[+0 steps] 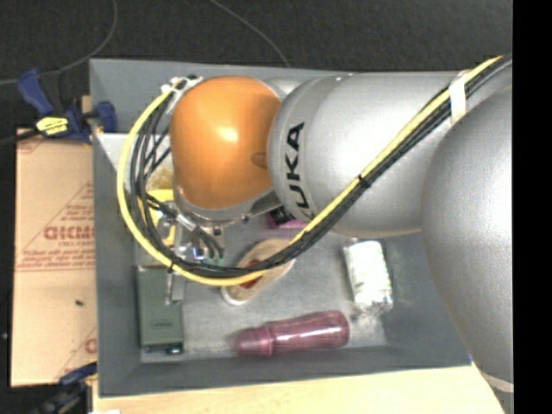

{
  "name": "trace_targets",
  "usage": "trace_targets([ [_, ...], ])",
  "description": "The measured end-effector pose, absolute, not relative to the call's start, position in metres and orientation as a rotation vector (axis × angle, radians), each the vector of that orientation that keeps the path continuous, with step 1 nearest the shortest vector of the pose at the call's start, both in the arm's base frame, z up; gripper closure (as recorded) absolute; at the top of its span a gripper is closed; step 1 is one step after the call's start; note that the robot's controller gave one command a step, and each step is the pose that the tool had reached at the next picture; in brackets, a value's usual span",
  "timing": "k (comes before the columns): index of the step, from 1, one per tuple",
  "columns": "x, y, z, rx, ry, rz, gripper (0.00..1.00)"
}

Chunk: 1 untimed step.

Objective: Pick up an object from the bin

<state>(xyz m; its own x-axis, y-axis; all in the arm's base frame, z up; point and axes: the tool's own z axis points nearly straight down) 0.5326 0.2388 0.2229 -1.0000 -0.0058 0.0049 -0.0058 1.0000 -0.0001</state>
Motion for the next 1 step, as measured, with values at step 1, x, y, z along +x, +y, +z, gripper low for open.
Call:
trace_targets([
  [1,0.5343,0.2372,0.2279,0.0,-3.144,-0.003,0.0],
])
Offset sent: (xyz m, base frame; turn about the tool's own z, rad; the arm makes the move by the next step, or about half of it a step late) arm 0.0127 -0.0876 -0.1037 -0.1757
